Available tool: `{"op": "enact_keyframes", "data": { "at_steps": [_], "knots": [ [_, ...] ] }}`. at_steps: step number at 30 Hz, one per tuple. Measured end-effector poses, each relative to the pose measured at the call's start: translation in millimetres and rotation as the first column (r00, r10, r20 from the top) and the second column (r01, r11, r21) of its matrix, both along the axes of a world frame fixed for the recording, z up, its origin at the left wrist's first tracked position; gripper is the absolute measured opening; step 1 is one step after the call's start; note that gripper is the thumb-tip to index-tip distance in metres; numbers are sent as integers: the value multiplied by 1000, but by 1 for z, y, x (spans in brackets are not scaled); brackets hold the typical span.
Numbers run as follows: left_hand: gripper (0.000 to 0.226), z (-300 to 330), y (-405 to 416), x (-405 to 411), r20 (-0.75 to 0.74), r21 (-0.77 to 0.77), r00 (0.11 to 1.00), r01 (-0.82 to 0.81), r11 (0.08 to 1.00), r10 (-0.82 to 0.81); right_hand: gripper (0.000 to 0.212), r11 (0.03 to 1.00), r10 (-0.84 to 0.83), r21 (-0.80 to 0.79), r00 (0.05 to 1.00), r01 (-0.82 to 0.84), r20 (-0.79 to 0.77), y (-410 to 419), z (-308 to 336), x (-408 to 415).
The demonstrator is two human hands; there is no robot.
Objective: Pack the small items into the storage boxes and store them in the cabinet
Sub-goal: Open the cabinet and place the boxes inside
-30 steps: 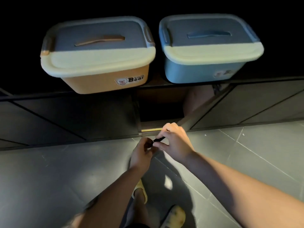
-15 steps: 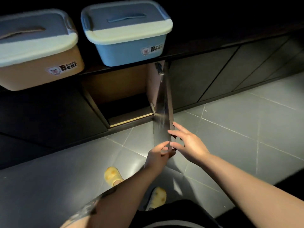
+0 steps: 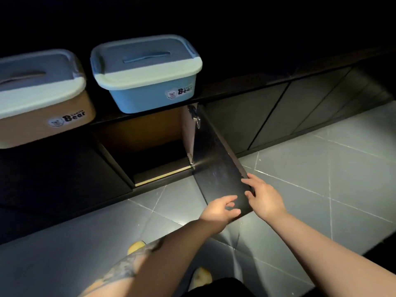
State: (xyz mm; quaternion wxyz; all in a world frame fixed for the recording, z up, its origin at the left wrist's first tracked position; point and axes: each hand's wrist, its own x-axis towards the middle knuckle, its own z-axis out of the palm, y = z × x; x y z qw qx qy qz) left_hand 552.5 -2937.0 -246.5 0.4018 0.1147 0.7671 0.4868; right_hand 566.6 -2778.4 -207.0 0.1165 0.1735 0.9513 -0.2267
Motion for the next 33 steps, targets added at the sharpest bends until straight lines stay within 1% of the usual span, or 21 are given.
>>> {"op": "enact_keyframes", "data": {
  "at_steps": [1,2,3,5,8,9,11,14,17,20,23,24,26,28,30,33],
  "knots": [
    [51,4,-16,-5,-35,-29,999,-29,999,28,45,997,-67,22,997,68,-27,-10,-2,-2],
    [47,8,-35,-12,-68,-58,995,-83,995,79,47,994,-99,29,992,101,-74,-25,-3,-5],
    [43,14,-58,-19,-100,-81,985,-152,985,144,49,996,-81,23,990,85,-119,-45,-3,-10],
    [38,26,-109,-35,-161,-96,941,-314,944,297,53,998,42,-42,986,-49,-161,-92,-4,-26],
    [38,46,-192,-59,-250,-99,821,-550,830,514,55,948,215,-205,966,-243,-146,-173,0,-63],
    [39,52,-219,-68,-290,-106,779,-604,790,556,54,924,253,-256,956,-284,-147,-200,1,-77],
    [41,59,-268,-86,-345,-115,708,-683,721,616,49,878,290,-361,949,-315,-122,-249,5,-109],
    [44,64,-324,-109,-394,-120,660,-726,677,639,51,820,341,-474,939,-321,-46,-314,9,-153],
    [48,59,-358,-130,-427,-105,644,-732,673,635,60,779,314,-580,949,-239,31,-360,12,-190],
    [52,51,-370,-142,-377,-97,645,-741,665,665,68,728,271,-674,956,-124,116,-385,10,-217],
    [55,43,-369,-155,-324,-95,657,-739,667,681,67,709,209,-704,966,-42,154,-398,1,-246],
    [55,39,-368,-159,-308,-90,647,-750,655,698,66,701,180,-713,969,-6,169,-401,-3,-256],
    [54,34,-365,-161,-245,-68,596,-798,599,765,62,691,146,-722,968,46,202,-406,-12,-269],
    [53,27,-362,-160,-233,-59,553,-829,556,800,61,691,146,-720,966,55,214,-412,-21,-277],
    [53,22,-359,-158,-271,-88,539,-839,538,797,59,696,135,-716,971,48,197,-413,-31,-280],
    [55,16,-357,-156,-307,-109,488,-871,479,817,50,702,187,-710,977,-59,104,-402,-39,-278]
  ]
}}
